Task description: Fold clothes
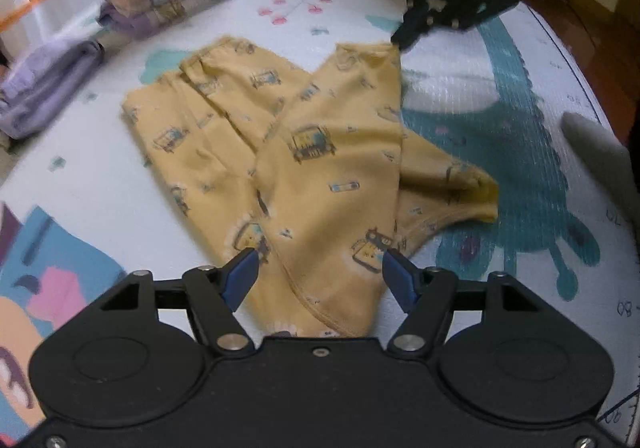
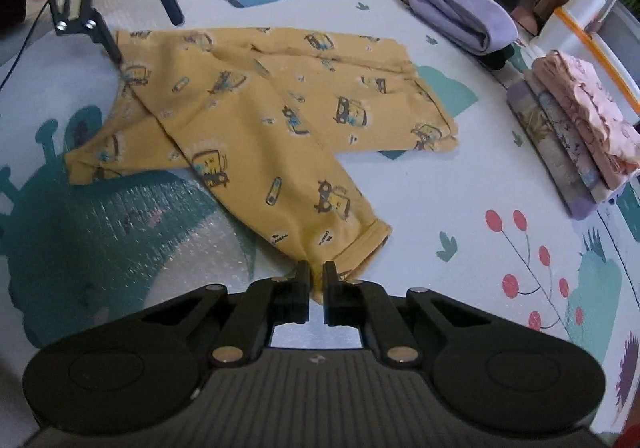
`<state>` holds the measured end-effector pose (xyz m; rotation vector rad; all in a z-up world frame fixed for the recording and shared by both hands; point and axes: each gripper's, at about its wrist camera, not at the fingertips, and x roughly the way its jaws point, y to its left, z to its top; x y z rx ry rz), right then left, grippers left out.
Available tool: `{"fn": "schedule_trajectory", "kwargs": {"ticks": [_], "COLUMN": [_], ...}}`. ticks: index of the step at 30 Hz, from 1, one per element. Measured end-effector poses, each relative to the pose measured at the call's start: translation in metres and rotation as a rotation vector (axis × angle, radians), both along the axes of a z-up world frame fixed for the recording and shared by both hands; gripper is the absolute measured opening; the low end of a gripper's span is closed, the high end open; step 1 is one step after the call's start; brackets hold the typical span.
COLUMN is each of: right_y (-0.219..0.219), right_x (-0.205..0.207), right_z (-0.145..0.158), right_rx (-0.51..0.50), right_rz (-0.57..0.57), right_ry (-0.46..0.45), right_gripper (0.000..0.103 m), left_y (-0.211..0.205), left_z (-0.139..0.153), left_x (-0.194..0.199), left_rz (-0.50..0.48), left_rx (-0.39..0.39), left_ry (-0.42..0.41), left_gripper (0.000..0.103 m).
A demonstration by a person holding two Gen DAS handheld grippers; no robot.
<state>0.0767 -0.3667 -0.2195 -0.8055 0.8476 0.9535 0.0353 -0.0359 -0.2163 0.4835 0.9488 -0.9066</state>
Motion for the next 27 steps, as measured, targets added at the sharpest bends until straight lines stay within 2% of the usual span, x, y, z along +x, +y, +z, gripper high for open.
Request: {"fn": "schedule_trajectory", "kwargs": {"ticks": [1, 3, 5, 7, 10, 12, 14, 15, 17, 18, 20, 21, 23, 24, 27], "right_y": [0.0, 0.0, 0.0, -0.001, 0.0, 0.011, 0.036, 0.052, 0.084, 0.094, 0.111, 0.118, 0.124, 0.125, 0.131], "right_x": [0.0, 0.001, 0.002, 0.003, 0.022, 0.04, 0.064, 0.078, 0.105, 0.122, 0.156, 0.175, 0.199, 0.207, 0.213], "right_z": [0.0, 0.0, 0.0, 0.001, 0.028, 0.047, 0.062, 0.063, 0.066, 0.062, 0.051, 0.041, 0.022, 0.014, 0.0], "right_rx": [-0.002, -0.006, -0.01, -0.034, 0.078, 0.175, 0.253, 0.257, 0.263, 0.274, 0.303, 0.314, 0.32, 0.339, 0.351], "right_rz": [-0.008, -0.023, -0.038, -0.029, -0.095, -0.131, -0.137, -0.162, -0.213, -0.271, -0.395, -0.459, -0.574, -0.606, -0.599], "right_ry": [0.003, 0.008, 0.014, 0.064, 0.158, 0.179, 0.209, 0.22, 0.242, 0.266, 0.325, 0.363, 0.372, 0.382, 0.356], "right_gripper": [0.008, 0.008, 0.008, 0.009, 0.011, 0.018, 0.02, 0.02, 0.024, 0.03, 0.034, 0.034, 0.036, 0.036, 0.034], "left_y": [0.0, -0.003, -0.002, 0.0, 0.002, 0.003, 0.007, 0.009, 0.013, 0.014, 0.014, 0.014, 0.014, 0.014, 0.015], "left_z": [-0.005, -0.003, 0.004, 0.011, 0.014, 0.015, 0.016, 0.017, 0.015, 0.012, 0.005, 0.003, 0.001, 0.001, 0.0], "left_x": [-0.001, -0.012, -0.016, -0.02, -0.015, -0.01, -0.003, 0.001, 0.008, 0.01, 0.009, 0.006, 0.004, 0.003, 0.002], "left_rz": [-0.031, -0.078, -0.073, -0.066, -0.042, -0.023, 0.01, 0.03, 0.065, 0.077, 0.074, 0.069, 0.069, 0.072, 0.075], "left_rx": [0.026, 0.068, 0.044, 0.006, -0.015, -0.031, -0.053, -0.065, -0.081, -0.08, -0.06, -0.05, -0.049, -0.052, -0.062], "left_ry": [0.012, -0.045, -0.061, -0.086, -0.083, -0.077, -0.054, -0.039, -0.011, 0.005, 0.014, 0.009, 0.002, 0.0, -0.003], "left_gripper": [0.074, 0.074, 0.074, 0.074, 0.074, 0.074, 0.064, 0.056, 0.054, 0.054, 0.051, 0.051, 0.051, 0.051, 0.051]}}
